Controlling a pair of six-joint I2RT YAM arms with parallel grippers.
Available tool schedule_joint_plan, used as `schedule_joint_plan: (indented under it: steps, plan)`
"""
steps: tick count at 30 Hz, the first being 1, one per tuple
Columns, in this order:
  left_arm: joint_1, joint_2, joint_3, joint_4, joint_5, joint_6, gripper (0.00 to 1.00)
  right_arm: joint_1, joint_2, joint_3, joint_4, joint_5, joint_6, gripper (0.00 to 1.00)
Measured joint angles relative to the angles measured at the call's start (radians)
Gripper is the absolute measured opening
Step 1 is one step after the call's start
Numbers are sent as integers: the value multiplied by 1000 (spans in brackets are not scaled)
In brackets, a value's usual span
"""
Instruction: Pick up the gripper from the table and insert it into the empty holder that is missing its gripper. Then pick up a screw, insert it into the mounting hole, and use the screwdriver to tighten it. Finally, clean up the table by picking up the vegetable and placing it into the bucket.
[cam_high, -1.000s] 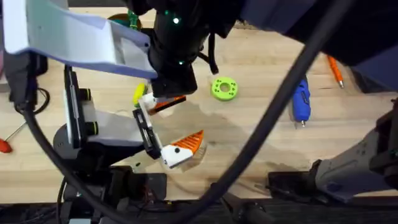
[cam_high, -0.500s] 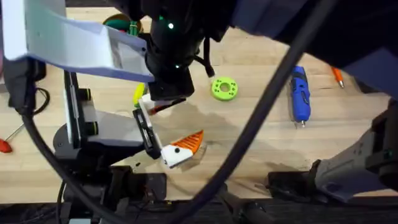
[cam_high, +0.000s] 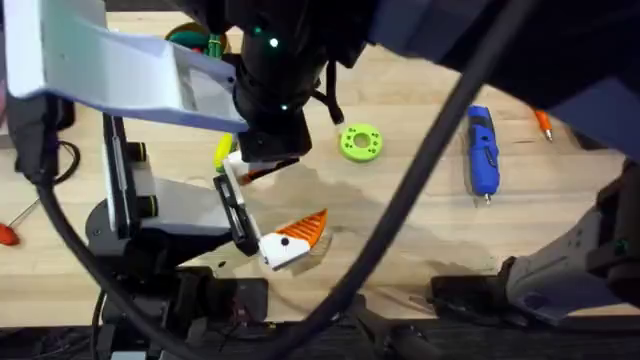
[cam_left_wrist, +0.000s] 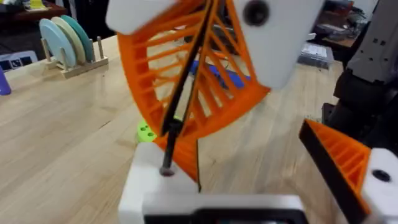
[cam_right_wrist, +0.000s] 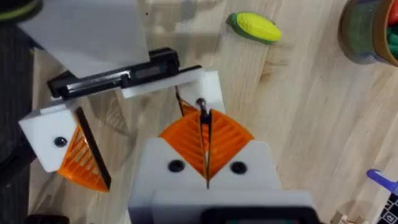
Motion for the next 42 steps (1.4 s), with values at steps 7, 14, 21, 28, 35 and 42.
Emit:
schedule_joint_plan:
  steps: [7,14,21,28,35,42]
  plan:
    - [0,0,0,0,0,0,985,0,19,0,-1,0,-1,6]
    - [0,0,0,0,0,0,985,0,19,0,-2,0,-3,6]
    - [0,0,0,0,0,0,985,0,19,0,-4,0,-3,6]
    - [0,0,0,0,0,0,985,0,19,0,-4,0,-3,6]
    - [0,0,0,0,0,0,985,2,20,0,-3,0,-3,6]
    - [0,0,0,0,0,-5,985,2,26,0,-1,0,-3,6]
